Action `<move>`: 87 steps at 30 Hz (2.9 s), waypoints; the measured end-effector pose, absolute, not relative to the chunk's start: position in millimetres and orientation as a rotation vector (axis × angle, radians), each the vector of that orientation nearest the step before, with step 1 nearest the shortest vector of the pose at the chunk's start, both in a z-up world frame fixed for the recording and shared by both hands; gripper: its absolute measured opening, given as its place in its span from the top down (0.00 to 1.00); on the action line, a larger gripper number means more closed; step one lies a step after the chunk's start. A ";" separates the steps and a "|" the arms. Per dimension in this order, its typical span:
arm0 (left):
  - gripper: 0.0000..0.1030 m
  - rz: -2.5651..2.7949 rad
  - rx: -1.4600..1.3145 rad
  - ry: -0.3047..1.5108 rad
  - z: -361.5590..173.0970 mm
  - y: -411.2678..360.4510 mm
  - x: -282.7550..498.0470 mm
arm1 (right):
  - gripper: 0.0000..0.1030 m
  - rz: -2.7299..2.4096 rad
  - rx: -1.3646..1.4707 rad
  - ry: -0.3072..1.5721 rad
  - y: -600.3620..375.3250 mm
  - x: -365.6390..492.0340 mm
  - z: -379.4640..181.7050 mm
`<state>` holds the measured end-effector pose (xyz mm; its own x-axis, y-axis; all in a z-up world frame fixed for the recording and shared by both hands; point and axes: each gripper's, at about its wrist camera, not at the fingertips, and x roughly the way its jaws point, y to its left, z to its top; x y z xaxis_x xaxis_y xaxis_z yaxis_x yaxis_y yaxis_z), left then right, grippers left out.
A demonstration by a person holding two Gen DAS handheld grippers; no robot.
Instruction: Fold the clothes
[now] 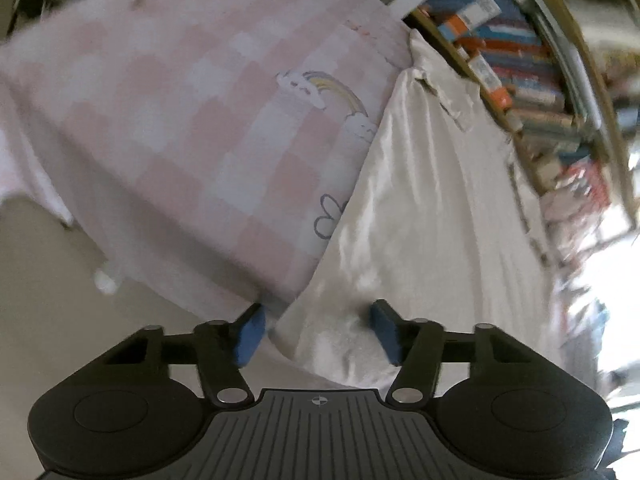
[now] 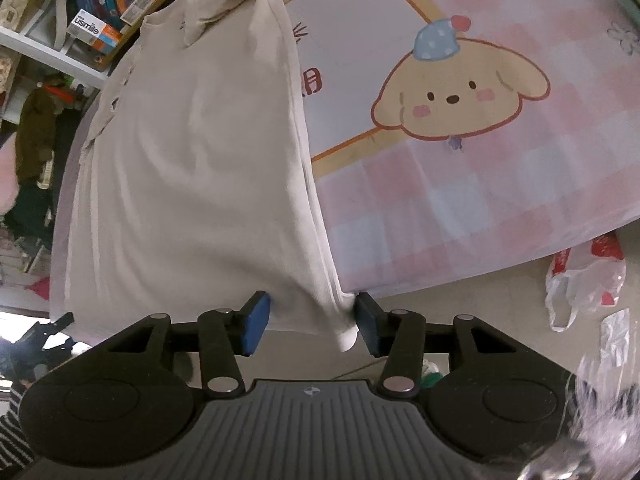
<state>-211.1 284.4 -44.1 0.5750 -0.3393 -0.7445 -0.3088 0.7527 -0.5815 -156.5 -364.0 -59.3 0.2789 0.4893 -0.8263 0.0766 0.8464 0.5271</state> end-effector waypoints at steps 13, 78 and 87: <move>0.94 -0.110 -0.761 0.998 -42.6 282.8 -216.4 | 0.91 0.358 0.364 1.218 -360.3 -166.0 -41.1; 0.95 -0.364 -0.993 0.516 47.4 312.1 -133.9 | 0.93 0.292 0.850 0.642 -368.8 -132.2 74.9; 0.95 -0.226 -1.021 0.484 51.5 297.2 -55.1 | 0.93 0.319 0.857 0.644 -368.4 -40.6 79.2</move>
